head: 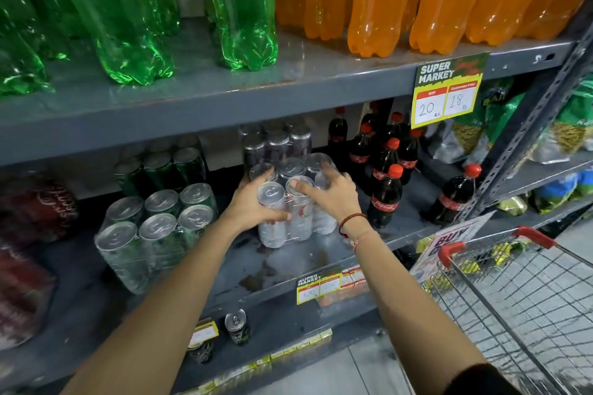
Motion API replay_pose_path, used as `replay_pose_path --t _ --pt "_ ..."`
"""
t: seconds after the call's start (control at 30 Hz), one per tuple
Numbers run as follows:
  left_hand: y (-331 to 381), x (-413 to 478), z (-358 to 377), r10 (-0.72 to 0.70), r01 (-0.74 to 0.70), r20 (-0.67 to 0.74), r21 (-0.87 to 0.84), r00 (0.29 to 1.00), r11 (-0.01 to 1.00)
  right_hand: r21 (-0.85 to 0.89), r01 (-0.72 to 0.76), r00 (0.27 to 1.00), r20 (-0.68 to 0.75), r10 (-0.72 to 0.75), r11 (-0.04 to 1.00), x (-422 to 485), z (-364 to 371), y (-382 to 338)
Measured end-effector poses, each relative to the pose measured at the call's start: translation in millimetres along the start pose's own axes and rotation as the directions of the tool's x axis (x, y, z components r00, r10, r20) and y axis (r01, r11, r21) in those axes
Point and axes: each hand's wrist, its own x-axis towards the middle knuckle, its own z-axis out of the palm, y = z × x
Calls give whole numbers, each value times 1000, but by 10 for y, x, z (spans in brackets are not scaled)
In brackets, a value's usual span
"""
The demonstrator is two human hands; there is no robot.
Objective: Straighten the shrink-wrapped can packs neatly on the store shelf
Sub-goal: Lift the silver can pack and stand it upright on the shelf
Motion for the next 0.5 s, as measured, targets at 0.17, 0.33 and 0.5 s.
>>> replay_pose_path --t 0.17,0.33,0.5 --pt "20 -85 38 -6 6 -48 6 999 1000 -6 4 1000 13 -4 1000 -58 -20 6" --pt "37 -187 80 13 -12 -42 20 999 1000 -40 30 1000 0 -31 999 -154 -72 67" --pt "56 -298 143 7 -6 -23 24 1000 1000 -50 35 999 -9 -35 998 -270 -129 120"
